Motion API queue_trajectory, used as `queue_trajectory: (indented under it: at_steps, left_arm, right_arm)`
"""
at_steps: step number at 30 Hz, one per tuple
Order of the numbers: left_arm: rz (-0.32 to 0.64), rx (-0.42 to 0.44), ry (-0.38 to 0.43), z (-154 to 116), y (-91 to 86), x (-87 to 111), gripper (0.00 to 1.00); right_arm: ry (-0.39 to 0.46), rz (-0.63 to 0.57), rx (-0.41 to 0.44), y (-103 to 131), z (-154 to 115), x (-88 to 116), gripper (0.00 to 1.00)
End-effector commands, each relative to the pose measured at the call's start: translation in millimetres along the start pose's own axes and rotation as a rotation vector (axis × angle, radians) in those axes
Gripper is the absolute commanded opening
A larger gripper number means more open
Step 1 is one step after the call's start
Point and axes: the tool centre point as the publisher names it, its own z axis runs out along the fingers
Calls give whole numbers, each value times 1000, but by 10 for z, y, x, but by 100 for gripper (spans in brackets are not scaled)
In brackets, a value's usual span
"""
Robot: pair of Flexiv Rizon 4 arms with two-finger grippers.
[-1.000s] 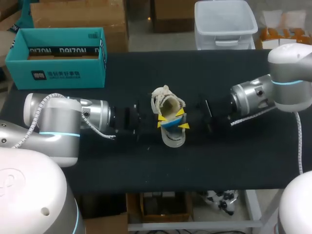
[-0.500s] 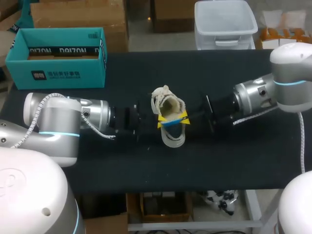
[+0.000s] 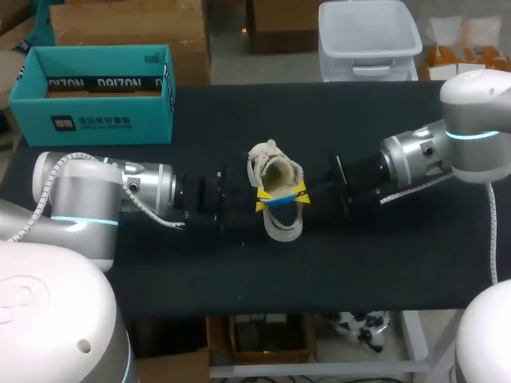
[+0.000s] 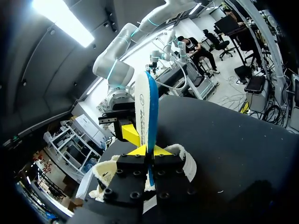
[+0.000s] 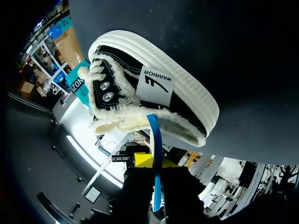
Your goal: Open the shoe tongue, take the insole out of the shoe, put the insole back into the shoe, and pack the shoe into the shoebox
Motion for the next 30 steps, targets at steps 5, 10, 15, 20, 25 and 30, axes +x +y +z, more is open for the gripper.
queue_trajectory:
  at_steps: [5, 10, 15, 20, 25, 30]
  left_arm:
    - [3, -49, -4, 109, 105, -30, 0]
    - [-4, -68, -9, 127, 210, -99, 0]
    - [-12, -81, 4, 158, 292, -107, 0]
    - [-16, -75, 19, 143, 317, -32, 0]
    - [4, -56, 15, 104, 223, -23, 0]
    - [36, -36, 2, 80, 88, -84, 0]
  right_arm:
    - [-16, -4, 31, 199, 80, 47, 0]
    - [-38, -10, 53, 358, 130, 114, 0]
    - [-50, -9, 60, 458, 153, 143, 0]
    - [-51, -11, 53, 437, 167, 141, 0]
    - [-57, -12, 18, 314, 166, 148, 0]
    - [-61, -8, -3, 217, 165, 129, 0]
